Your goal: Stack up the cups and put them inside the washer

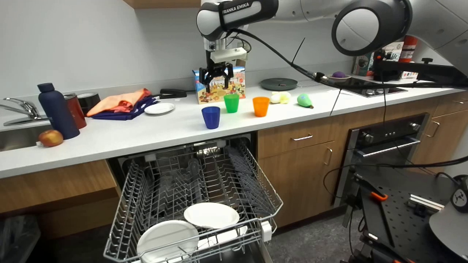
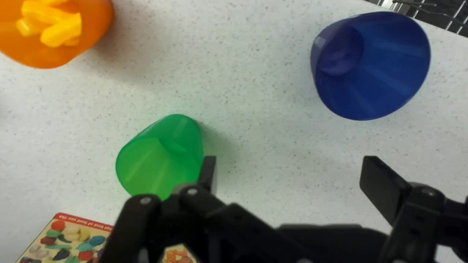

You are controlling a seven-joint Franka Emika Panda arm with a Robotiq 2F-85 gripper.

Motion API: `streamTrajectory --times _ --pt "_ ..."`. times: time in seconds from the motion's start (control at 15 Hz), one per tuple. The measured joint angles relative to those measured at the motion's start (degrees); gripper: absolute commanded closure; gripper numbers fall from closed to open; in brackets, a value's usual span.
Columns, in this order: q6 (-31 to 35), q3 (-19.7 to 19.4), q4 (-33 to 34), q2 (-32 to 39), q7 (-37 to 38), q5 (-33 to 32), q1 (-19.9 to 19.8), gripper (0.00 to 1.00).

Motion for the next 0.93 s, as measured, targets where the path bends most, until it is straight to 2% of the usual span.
streamTrajectory --times 0.27,0.93 --pt "-0.3 0.0 3.9 2.7 -5.6 -0.6 -2.0 0.00" --pt "-1.2 0.0 10.0 9.8 -8.1 -2.2 -2.9 0.00"
